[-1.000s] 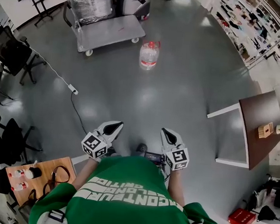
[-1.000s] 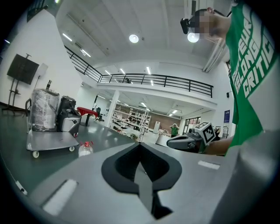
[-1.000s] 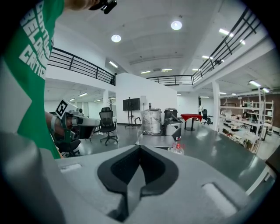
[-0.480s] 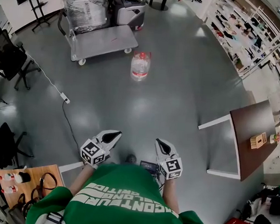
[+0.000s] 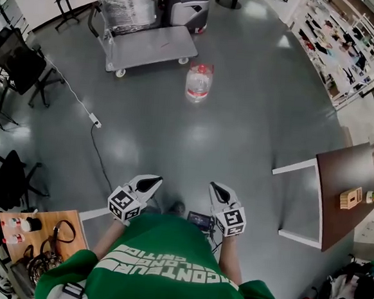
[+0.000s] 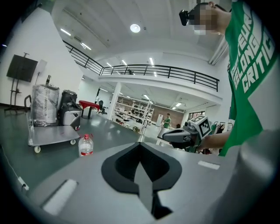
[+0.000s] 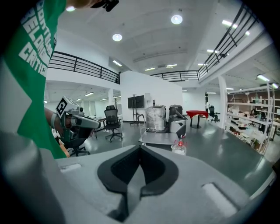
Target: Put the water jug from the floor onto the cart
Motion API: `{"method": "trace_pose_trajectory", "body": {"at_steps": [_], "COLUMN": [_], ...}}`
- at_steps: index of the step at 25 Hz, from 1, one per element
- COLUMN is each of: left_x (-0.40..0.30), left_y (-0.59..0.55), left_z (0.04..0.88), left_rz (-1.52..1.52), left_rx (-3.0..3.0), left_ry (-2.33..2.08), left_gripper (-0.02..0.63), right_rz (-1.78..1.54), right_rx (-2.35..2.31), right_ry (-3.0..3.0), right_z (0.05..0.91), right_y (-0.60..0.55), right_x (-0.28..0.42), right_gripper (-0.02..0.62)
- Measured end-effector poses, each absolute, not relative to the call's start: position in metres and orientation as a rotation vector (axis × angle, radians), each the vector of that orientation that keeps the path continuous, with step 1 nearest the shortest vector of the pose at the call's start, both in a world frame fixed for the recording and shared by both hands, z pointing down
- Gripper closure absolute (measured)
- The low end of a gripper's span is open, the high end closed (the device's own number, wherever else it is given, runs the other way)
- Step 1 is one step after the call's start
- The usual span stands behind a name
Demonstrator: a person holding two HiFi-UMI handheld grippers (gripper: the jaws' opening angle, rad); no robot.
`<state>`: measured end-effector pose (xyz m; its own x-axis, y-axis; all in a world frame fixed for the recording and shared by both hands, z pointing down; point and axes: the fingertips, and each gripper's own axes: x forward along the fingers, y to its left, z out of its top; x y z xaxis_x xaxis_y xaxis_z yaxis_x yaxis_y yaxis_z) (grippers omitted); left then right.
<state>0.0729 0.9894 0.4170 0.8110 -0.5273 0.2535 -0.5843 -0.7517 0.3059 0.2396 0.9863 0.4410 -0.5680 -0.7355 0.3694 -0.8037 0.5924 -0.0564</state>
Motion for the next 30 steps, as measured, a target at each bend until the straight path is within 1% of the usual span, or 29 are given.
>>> {"method": "trace_pose_trajectory", "body": {"at_steps": [7, 16, 22, 26, 30], "left_x": [0.058, 0.019, -0.027, -0.057, -0.068], "left_y": [0.952, 0.883, 0.840, 0.819, 0.799], "left_z": [0.418, 0.418, 0.416, 0.418, 0.425], "left_rz": [0.203, 0.151, 0.141, 0.169, 0.177], "left_rx": [2.645, 2.657, 2.689, 2.695, 2.683], "left_ry": [-0.786, -0.758, -0.782, -0.779, -0.766], "left_gripper": [0.592, 0.592, 0.592, 0.592, 0.592], "right_rz": [0.337, 0.331, 0.459, 0.427, 0.442], "right_rx": [1.288, 1.300, 1.344, 1.323, 1.319], "right_ry": [-2.491, -2.443, -2.504, -2.491, -2.463], "right_z": [0.441, 0.436, 0.432, 0.429, 0.434], "right_y": [0.955, 0.896, 0.855, 0.837, 0.825], "right_x": [0.222, 0.175, 0.138, 0.107, 0.094], "right_gripper": [0.603, 0.603, 0.603, 0.603, 0.603]}}
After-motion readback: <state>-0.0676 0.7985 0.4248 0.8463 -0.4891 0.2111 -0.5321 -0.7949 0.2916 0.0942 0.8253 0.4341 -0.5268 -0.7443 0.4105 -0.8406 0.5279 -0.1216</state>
